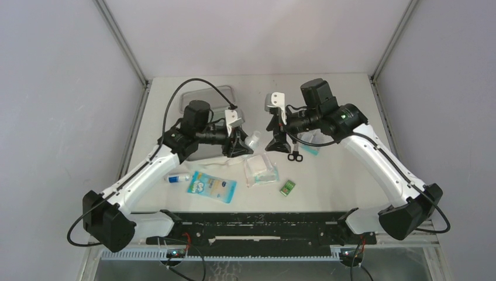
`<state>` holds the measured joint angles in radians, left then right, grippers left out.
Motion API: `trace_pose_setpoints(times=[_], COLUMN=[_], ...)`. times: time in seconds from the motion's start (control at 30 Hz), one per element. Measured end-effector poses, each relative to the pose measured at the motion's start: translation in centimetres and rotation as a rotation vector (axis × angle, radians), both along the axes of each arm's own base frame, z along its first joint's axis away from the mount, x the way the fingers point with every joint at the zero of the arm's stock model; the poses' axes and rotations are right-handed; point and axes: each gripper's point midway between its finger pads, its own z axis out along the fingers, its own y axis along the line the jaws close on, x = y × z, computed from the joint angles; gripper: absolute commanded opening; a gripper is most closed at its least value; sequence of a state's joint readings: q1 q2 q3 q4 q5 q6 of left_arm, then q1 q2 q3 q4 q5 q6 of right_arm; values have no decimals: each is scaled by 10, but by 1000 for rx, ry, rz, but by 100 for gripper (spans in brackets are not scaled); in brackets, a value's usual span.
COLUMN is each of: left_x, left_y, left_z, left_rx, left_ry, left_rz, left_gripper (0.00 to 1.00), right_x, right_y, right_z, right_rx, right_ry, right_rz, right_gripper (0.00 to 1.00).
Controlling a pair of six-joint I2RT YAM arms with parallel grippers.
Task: Organize the medicine kit
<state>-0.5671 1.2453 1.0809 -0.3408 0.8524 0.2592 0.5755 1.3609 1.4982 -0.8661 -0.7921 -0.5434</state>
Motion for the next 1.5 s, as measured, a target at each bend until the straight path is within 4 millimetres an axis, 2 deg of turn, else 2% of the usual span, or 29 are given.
trace_pose_setpoints(times=[0.13, 0.3, 0.5, 0.63, 0.8, 1.13, 1.23, 1.5], left_x=[25, 67, 107, 126, 132, 125, 124, 124], left_y=[25, 67, 101, 114, 123, 122, 121, 117], left_z=[-7, -33, -70, -111, -158, -203, -210, -209], left_rx=[5, 43, 85, 131, 182, 235, 236, 217], left_ry=[26, 115, 272, 414, 586, 780, 823, 864], left_rz=[156, 442, 700, 815, 900, 965, 973, 973], left_gripper=[13, 13, 12, 12, 13, 22, 27, 37], right_x=[6, 16, 31, 36, 46, 53, 53, 54], right_y=[-14, -38, -62, -71, -77, -76, -76, -76], right_z=[3, -6, -38, -58, -71, -83, -85, -90], right_rx=[-1, -3, -9, -7, 0, -10, -13, -21], right_ry=[-26, -16, 60, 117, 168, 207, 212, 224], right_rz=[-53, -148, -252, -292, -326, -335, -335, -337], right_gripper=[69, 69, 69, 68, 68, 67, 67, 66])
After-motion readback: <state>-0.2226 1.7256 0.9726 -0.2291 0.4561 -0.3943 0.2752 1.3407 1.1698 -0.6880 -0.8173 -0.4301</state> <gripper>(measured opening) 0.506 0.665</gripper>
